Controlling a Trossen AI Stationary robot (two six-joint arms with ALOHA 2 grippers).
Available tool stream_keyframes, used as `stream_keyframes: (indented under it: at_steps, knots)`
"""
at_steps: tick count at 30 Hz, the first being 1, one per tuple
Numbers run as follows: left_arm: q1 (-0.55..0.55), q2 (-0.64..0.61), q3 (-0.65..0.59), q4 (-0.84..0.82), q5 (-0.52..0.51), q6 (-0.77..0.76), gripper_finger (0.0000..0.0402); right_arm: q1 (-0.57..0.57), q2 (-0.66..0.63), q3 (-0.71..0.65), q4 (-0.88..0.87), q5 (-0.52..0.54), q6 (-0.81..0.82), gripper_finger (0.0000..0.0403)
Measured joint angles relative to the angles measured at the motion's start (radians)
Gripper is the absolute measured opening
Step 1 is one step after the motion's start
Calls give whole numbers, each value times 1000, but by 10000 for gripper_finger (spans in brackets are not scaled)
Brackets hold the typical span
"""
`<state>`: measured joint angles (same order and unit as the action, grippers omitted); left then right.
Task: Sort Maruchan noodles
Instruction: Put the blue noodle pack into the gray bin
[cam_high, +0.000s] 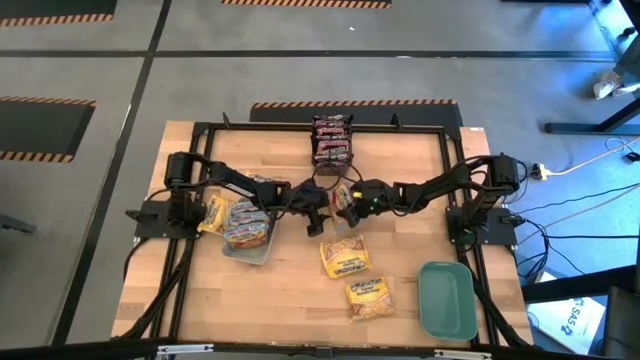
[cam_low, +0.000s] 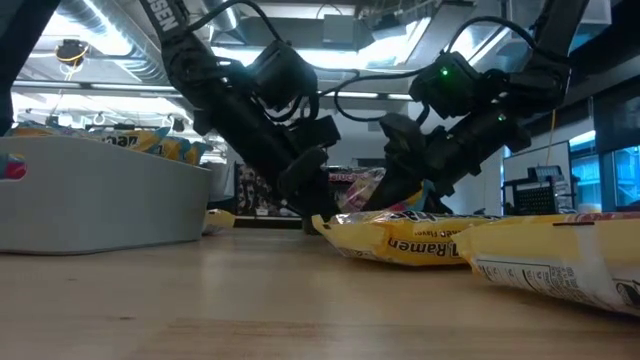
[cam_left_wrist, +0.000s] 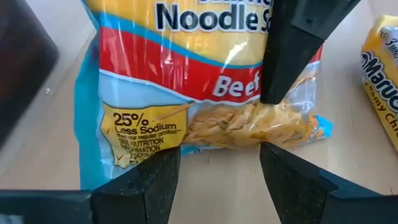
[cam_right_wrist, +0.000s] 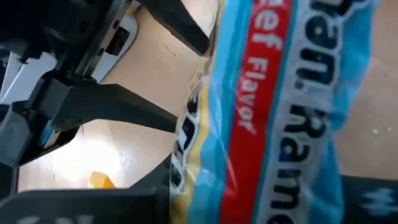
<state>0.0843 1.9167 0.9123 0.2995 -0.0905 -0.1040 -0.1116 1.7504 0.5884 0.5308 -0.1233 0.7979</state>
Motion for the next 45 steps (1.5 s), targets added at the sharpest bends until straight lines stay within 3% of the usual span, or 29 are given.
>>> stream_keyframes:
  at_steps: [12, 19, 24, 31, 39, 45]
  knots:
    - [5, -194, 1, -158, 18, 67, 238, 10, -80, 0, -105, -38, -148, 113]
    - [39, -276, 2, -121, 56, 106, 238, 76, -97, 49, -102, -14, -343, 102]
    - [72, -287, 1, -91, 235, 80, 238, 115, -97, 111, -192, 52, -439, 115]
    - [95, -322, 3, -49, 470, 25, 237, 132, -97, 168, -301, 53, -517, 102]
    - [99, -327, 2, -27, 416, 13, 237, 132, -97, 229, -333, 53, -574, 109]
    - [90, -267, 81, -76, 459, 8, 237, 130, -94, 246, -347, 48, -598, 104]
